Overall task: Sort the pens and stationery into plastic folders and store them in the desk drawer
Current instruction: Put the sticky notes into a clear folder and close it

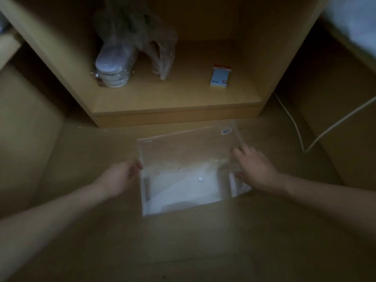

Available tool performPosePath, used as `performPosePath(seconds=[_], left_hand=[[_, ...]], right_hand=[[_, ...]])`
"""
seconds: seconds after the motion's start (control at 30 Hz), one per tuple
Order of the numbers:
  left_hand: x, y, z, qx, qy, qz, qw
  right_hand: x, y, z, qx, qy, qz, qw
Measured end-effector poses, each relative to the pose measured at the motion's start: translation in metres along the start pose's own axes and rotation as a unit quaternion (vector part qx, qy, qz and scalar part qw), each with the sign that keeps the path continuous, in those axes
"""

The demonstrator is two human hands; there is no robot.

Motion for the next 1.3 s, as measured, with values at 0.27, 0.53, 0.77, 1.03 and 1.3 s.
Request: performPosePath(seconds=[0.27,0.53,0.77,1.03,1.3], left_hand=[[0.032,-0.057,0.002,-0.149,-0.124,-0.233,0.953],[0.006,-0.094,0.014,-0.111,-0.084,-0.149,0.979],[0.007,-0.089,0.006,-0.076,-0.109,-0.135,0.982],[0.01,-0.081,-0.006,-0.085,-0.124,-0.225,0.963],[0.024,-0.07,-0.003,-0.113,-0.113,-0.236,0.959]], right_hand=[[-0.082,-0.016,-0.013,-0.048,0.17,0.017,0.984],[-0.097,-0.037,-0.02,-0.043,0.183,0.04,0.981],[-0.09,-0.033,-0.035,-0.013,0.138,0.035,0.99],[-0.093,-0.019,-0.036,-0.035,0.154,0.004,0.988],[-0.091,-0.006,0.012,-0.036,0.188,-0.022,0.981]])
Point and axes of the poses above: each hand's wrist, its own z-axis away from the middle knuckle, its own y-axis out of the back of the hand, x = y × z, the point moved 7 cm from there along -z, towards the middle knuckle, and after that the axes turned 10 degrees about z, right-handed, at the moved point
